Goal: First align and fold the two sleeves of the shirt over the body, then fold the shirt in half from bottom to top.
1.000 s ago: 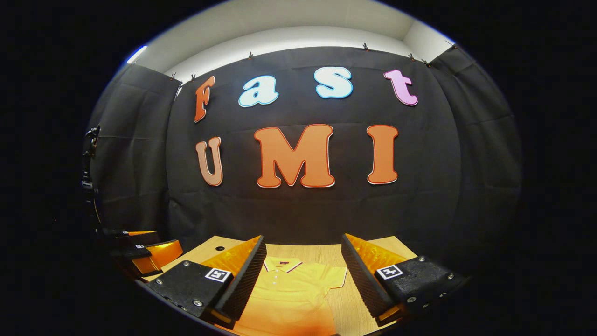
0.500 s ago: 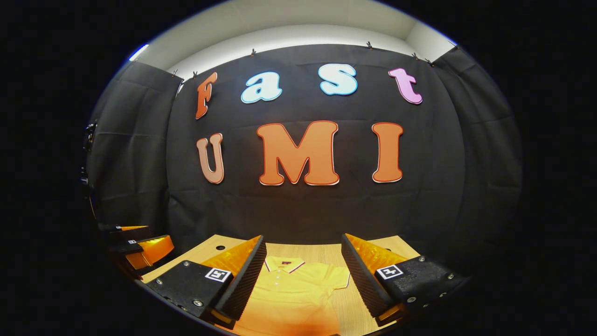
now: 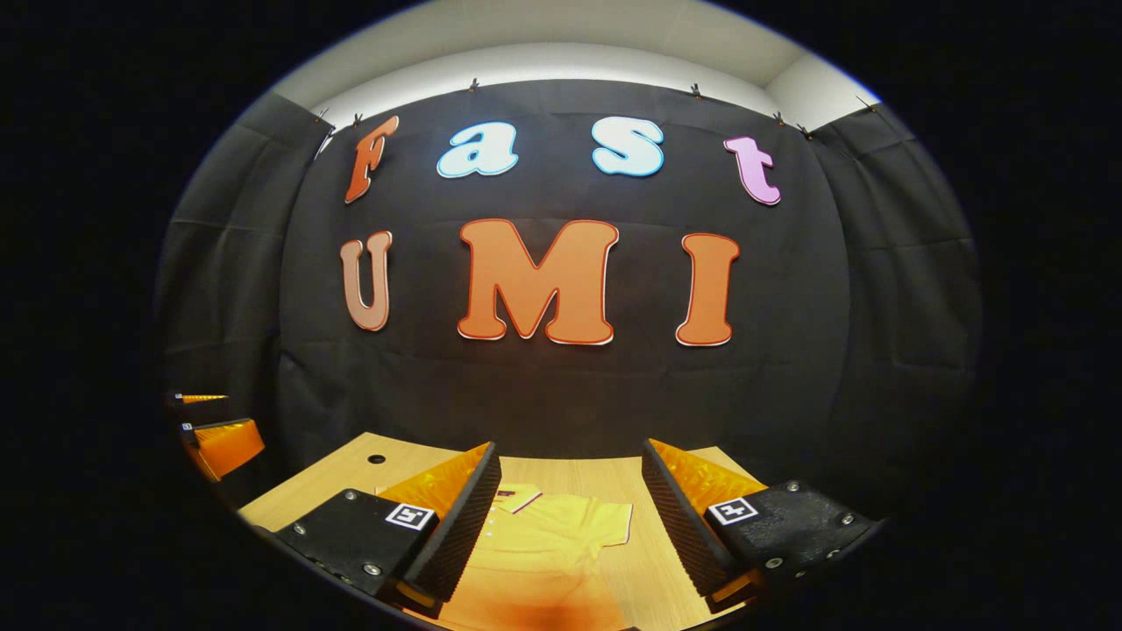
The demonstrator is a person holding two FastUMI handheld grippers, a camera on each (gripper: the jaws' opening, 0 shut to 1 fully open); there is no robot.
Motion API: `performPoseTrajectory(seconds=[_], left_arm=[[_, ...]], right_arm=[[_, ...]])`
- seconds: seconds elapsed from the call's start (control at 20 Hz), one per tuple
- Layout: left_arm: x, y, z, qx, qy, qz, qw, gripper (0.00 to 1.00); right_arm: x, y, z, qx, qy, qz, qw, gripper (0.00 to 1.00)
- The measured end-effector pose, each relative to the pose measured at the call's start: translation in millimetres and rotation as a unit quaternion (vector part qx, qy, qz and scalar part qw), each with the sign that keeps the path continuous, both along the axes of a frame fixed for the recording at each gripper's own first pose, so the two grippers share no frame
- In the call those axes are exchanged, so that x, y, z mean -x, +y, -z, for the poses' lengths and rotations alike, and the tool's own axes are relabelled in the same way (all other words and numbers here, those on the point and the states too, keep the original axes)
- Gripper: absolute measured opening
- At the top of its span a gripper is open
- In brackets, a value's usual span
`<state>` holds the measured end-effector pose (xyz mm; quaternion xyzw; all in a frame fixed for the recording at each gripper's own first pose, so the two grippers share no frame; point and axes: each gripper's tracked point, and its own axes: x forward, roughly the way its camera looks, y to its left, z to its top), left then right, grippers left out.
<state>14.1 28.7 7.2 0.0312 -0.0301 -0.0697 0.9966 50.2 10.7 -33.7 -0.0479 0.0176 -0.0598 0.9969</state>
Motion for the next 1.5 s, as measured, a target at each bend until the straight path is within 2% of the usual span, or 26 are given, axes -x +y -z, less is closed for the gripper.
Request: performPoseTrajectory(seconds=[0.2,0.4,0.65,0.8,0.95,1.2,1.5], left_arm=[[-8.8,-0.2,-9.7,0.0,-0.017,-0.022,1.0,0.98],[-18.8,-2.5,-30.8,-0.005,-0.051,-0.063,0.997,0.98],[-28.3,-15.0,-19.4,-0.016,-0.032,-0.087,0.996,0.98],[-33.3,-12.0,-8.7,-0.023,-0.014,-0.108,0.994,0.97],[-33.7,-2.3,6.4,-0.039,0.006,-0.141,0.989,0.97],[-38.0,-0.6,33.3,-0.052,0.045,-0.174,0.982,0.97],[-43.5,-3.0,62.6,-0.057,0.09,-0.202,0.974,1.0]], right_arm=[[-27.6,-18.9,25.3,-0.005,0.038,-0.009,0.999,1.0],[-83.9,-54.5,64.3,0.001,0.089,-0.015,0.996,0.98],[-142.2,-81.4,116.0,-0.023,0.163,-0.011,0.986,0.98],[-168.6,-87.9,148.9,-0.054,0.212,-0.013,0.976,0.98],[-194.9,-102.9,192.7,-0.069,0.272,-0.003,0.96,0.99],[-218.2,-123.7,238.0,-0.084,0.339,0.01,0.937,0.98],[-238.9,-143.7,294.8,-0.082,0.434,0.021,0.897,0.97]])
